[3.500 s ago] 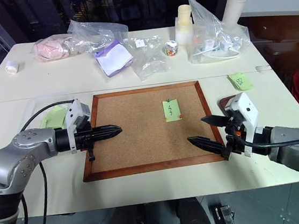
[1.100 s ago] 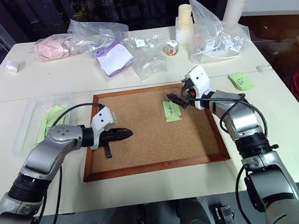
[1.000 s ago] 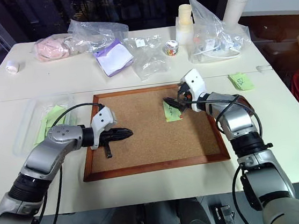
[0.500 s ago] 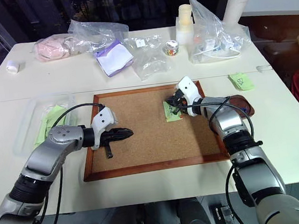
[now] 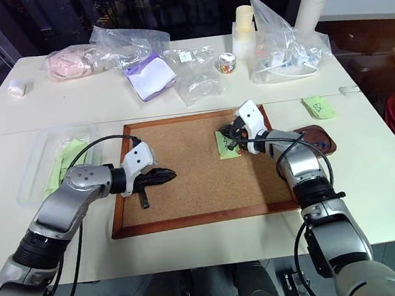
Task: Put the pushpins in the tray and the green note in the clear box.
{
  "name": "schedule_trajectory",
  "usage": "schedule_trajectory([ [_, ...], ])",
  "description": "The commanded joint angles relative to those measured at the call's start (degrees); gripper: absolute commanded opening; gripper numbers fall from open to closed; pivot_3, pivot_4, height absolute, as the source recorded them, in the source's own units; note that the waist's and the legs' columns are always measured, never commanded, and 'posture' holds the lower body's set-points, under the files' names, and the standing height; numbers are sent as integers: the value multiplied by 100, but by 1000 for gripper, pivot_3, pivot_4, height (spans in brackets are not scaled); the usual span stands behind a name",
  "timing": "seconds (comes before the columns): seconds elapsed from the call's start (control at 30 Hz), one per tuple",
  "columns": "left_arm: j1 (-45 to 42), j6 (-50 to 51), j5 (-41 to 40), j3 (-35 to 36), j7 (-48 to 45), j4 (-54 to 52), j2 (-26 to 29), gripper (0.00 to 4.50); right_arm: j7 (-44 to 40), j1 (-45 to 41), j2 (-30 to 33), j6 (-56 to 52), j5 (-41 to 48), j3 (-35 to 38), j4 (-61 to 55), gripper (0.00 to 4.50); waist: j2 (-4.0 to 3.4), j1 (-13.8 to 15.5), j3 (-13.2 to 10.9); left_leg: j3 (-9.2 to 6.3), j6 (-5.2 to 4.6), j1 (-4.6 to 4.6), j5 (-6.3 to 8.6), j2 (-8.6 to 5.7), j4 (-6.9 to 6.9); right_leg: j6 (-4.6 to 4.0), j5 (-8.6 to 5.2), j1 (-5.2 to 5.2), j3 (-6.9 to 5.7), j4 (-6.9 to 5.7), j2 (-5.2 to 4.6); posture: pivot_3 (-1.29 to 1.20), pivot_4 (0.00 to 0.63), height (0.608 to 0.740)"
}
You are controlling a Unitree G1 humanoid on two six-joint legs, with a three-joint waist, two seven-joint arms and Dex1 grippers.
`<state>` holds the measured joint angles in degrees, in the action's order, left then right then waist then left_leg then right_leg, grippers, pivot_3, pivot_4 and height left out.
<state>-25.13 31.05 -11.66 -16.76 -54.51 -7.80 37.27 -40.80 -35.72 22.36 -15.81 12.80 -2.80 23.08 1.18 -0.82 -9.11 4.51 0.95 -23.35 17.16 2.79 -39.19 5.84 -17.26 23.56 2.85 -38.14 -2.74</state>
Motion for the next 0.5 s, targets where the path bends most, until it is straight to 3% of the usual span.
schedule_trajectory([
  [0.03, 120, 160, 98, -140, -66, -14, 37, 0, 147, -58, 72, 0, 244, 474, -450, 40, -3, -2, 2, 0, 0, 1, 0, 1, 0, 0, 0, -1, 0, -1, 0, 0, 150, 734],
  [0.27, 102, 154, 115, -170, -119, 1, 16, 0, 254, 84, 26, -230, 311, 624, -731, 40, -10, -7, 7, 1, -1, 5, 1, 2, 1, 0, 0, -3, 0, 0, 4, 0, 150, 734],
  [0.5, 46, 42, 148, -171, -162, 75, 20, 0, 1027, 963, 615, -986, 472, 1590, -2226, 40, -10, 22, 7, -1, -1, 1, 1, 1, 2, 0, 0, -3, 0, 4, -1, 0, 150, 734],
])
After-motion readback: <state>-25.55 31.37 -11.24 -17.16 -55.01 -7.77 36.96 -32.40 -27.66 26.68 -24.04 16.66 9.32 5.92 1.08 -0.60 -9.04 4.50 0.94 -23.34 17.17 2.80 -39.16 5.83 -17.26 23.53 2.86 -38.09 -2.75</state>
